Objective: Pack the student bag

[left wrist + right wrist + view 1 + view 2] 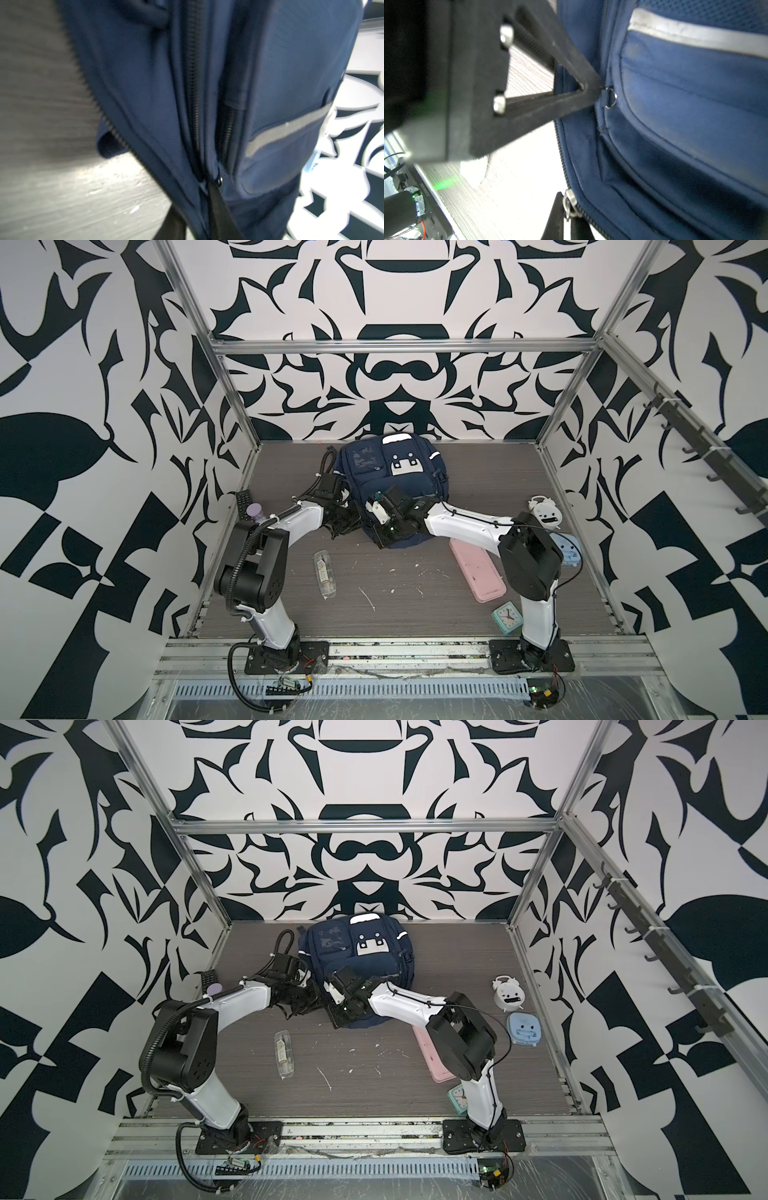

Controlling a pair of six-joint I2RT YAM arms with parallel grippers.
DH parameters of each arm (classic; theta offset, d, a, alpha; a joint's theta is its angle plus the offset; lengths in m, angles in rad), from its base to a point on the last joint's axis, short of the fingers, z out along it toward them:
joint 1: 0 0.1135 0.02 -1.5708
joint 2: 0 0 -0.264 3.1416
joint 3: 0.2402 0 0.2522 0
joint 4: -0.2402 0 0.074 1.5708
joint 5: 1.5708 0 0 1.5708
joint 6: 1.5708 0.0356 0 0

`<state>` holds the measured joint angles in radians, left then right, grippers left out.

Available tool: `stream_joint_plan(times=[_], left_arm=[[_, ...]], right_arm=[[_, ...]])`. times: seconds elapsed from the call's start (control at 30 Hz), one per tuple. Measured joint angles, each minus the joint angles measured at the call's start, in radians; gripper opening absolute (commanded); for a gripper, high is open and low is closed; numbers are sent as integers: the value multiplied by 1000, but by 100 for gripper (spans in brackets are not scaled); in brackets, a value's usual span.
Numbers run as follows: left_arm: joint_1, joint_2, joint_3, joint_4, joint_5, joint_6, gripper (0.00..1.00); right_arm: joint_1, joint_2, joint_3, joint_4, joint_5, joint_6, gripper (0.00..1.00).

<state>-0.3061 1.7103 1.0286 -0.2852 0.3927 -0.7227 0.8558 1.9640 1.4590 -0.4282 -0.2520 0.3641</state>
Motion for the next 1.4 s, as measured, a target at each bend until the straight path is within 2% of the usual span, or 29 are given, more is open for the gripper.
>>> stream_joint_plan(times=[0.1, 0.4, 0.6, 0.8, 1.0, 1.1, 1.3, 1.4], left_arm=[[-2, 5, 26, -24, 5, 8, 0], [45, 32, 74, -74, 56, 17, 0], [113, 32, 85, -77, 77, 21, 0], [126, 39, 102, -75, 80, 23, 0], [125, 93, 155, -78, 74, 13, 1], [119, 145, 229, -95, 64, 9, 8], [108, 243, 385, -100, 38, 9, 37], [109, 241, 404, -98, 26, 12, 46]], right_arm=[[2, -27, -40, 16, 2, -3, 0], [-29, -159, -183, 40, 34, -36, 0], [-136, -271, -312, 43, 13, -61, 0], [-248, -322, -361, 25, 2, -79, 0], [-223, -314, -357, 21, 12, -79, 0], [-195, -288, -328, 6, 29, -77, 0], [-117, -221, -252, -2, 47, -59, 0], [-77, -167, -186, -2, 45, -47, 0]])
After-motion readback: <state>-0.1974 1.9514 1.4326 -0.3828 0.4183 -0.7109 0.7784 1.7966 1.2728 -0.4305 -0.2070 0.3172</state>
